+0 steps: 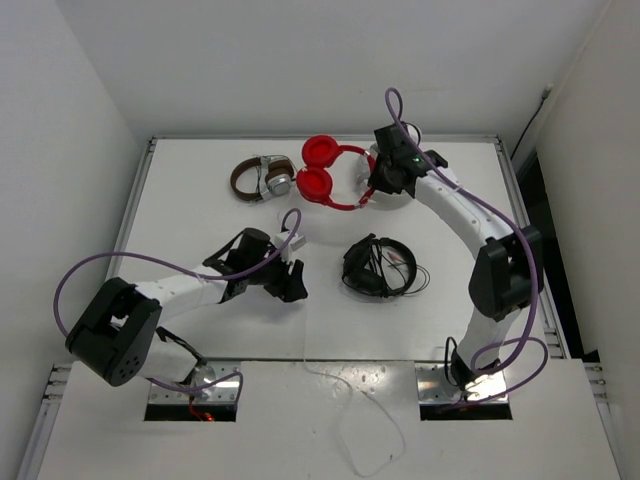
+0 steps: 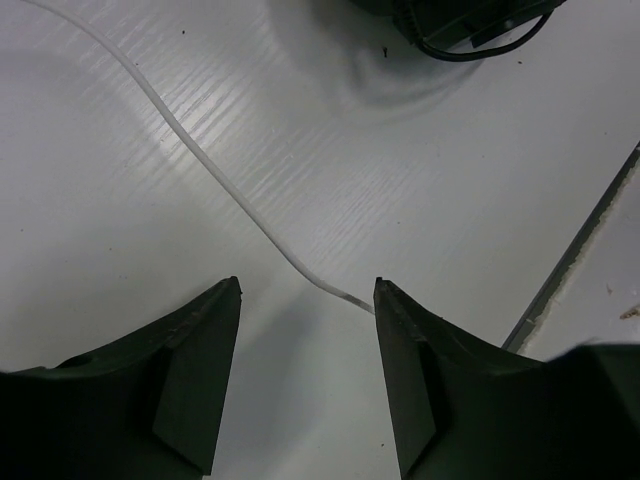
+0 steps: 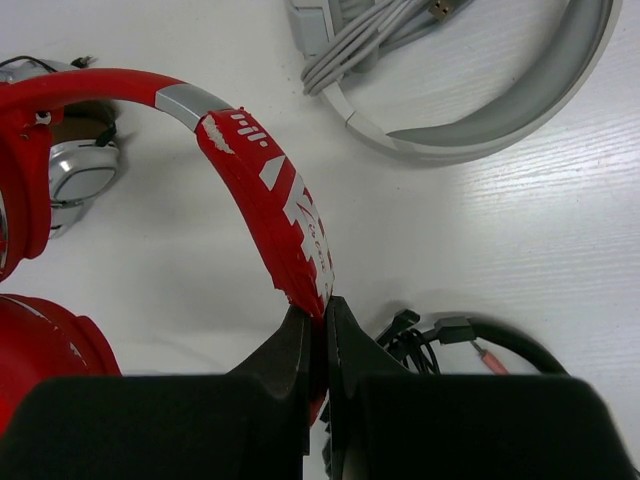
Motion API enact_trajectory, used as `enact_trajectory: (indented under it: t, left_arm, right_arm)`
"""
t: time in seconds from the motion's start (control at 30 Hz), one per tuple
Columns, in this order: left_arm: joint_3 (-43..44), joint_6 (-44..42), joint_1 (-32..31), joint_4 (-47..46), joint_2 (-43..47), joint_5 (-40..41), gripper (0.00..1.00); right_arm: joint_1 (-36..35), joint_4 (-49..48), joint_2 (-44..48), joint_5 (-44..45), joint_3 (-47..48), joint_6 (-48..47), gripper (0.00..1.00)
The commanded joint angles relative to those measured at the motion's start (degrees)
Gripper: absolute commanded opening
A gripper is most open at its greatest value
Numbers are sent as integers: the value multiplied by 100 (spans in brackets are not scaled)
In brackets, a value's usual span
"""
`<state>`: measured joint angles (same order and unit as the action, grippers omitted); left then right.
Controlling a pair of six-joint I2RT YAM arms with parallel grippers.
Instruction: Wrap the headphones
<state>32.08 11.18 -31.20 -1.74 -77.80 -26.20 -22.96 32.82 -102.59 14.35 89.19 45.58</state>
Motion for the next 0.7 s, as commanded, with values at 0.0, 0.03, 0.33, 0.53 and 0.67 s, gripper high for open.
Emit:
enact_trajectory:
  t: [0.0, 0.03, 0.33, 0.53, 0.67]
  left_arm:
    - [159, 51, -53, -283, 2, -167, 62]
    - [159, 51, -53, -335, 2, -167, 62]
    - [264, 279, -53, -450, -182, -272, 62]
    - [317, 332, -53, -450, -288, -141, 62]
    - [395, 279, -53, -450, -288, -26, 55]
  right_arm:
    - [28, -522, 441, -152, 37, 267, 0]
    - [28, -522, 441, -152, 37, 267, 0]
    - [28, -575, 494, -152, -15, 320, 0]
    - [28, -575, 555, -266, -68, 372, 0]
    - [-24, -575, 670, -319, -130, 425, 0]
